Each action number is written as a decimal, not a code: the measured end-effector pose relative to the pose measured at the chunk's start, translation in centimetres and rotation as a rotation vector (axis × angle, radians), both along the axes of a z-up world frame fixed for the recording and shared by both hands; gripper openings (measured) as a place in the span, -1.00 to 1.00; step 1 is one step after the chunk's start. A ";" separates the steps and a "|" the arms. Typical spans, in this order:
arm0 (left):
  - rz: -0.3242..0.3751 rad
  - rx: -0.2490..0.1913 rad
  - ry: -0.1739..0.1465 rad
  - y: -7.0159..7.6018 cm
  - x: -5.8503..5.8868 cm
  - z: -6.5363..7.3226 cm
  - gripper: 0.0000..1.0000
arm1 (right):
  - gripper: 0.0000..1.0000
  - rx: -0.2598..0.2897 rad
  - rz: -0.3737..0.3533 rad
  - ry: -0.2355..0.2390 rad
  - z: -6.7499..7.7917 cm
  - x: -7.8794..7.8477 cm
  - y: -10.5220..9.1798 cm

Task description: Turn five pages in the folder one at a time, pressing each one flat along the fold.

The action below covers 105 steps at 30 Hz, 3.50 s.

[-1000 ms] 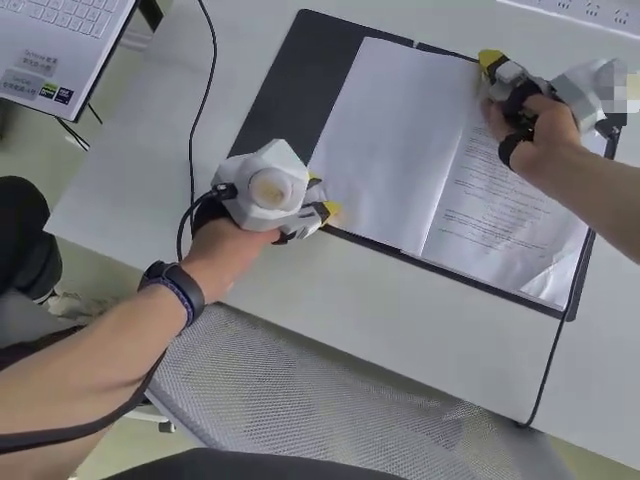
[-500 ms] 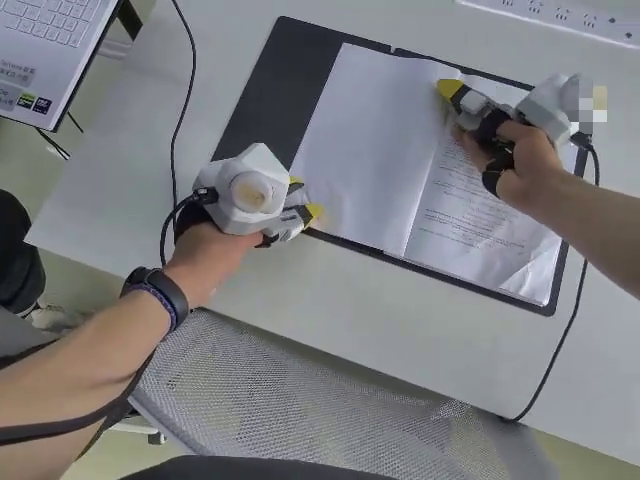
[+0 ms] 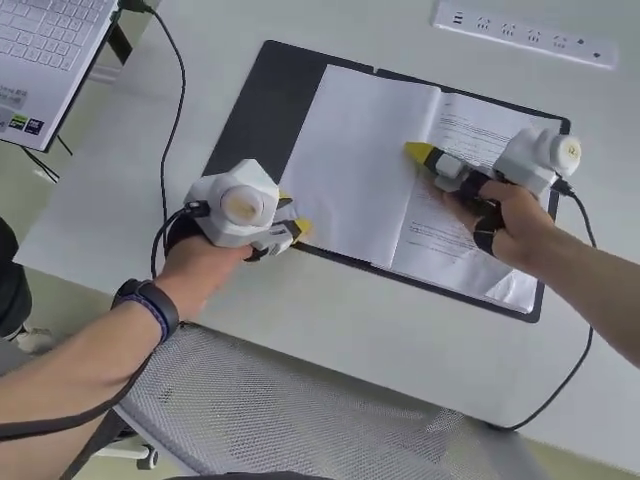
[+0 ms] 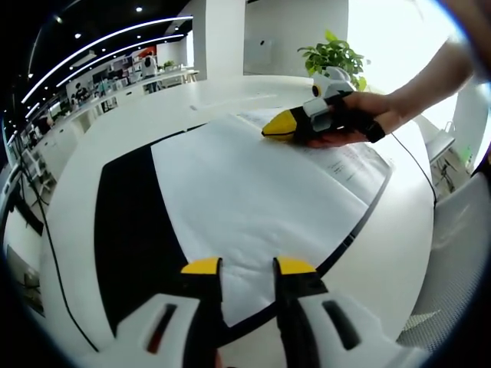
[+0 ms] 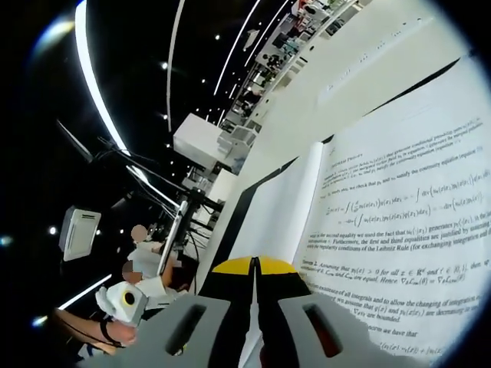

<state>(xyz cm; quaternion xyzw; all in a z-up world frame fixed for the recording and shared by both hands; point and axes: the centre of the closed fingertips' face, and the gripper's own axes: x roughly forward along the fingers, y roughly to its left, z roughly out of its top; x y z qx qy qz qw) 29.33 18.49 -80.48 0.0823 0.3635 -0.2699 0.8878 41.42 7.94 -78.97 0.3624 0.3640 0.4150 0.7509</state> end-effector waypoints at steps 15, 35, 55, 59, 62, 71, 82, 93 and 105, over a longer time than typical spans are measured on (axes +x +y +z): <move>-0.003 0.001 -0.002 0.1 0.0 0.1 -0.53 | -1.00 -0.029 0.137 0.000 0.3 -8.4 0.8; 0.001 0.005 -0.012 0.1 0.0 0.1 -0.53 | -1.00 -0.063 0.255 0.026 0.2 -15.9 0.6; 0.021 0.004 0.008 0.1 0.2 -0.4 -0.49 | -1.00 -0.041 0.192 0.082 -0.3 -15.4 -0.3; 0.021 0.005 0.018 0.0 0.1 -0.3 -0.48 | -1.00 -0.051 0.195 0.078 -0.4 -15.2 -0.6; 0.034 -0.020 0.045 -0.3 -0.1 -0.2 -0.42 | -0.95 -0.051 0.194 0.063 -0.3 -15.2 -0.8; 0.060 -0.061 0.071 -0.5 -0.6 0.7 -0.23 | -0.80 -0.055 0.177 0.022 0.8 -15.2 -2.3; 0.043 -0.038 0.034 -0.1 -1.4 3.1 -0.12 | -0.50 -0.183 0.099 -0.112 2.3 -13.8 -7.0; 0.007 -0.033 -0.014 -0.2 -2.0 5.8 -0.02 | -0.23 -0.293 -0.008 -0.193 3.7 -13.1 -12.7; -0.020 -0.040 -0.057 0.8 -3.2 8.5 0.09 | -0.12 -0.397 -0.106 -0.257 6.5 -14.3 -16.9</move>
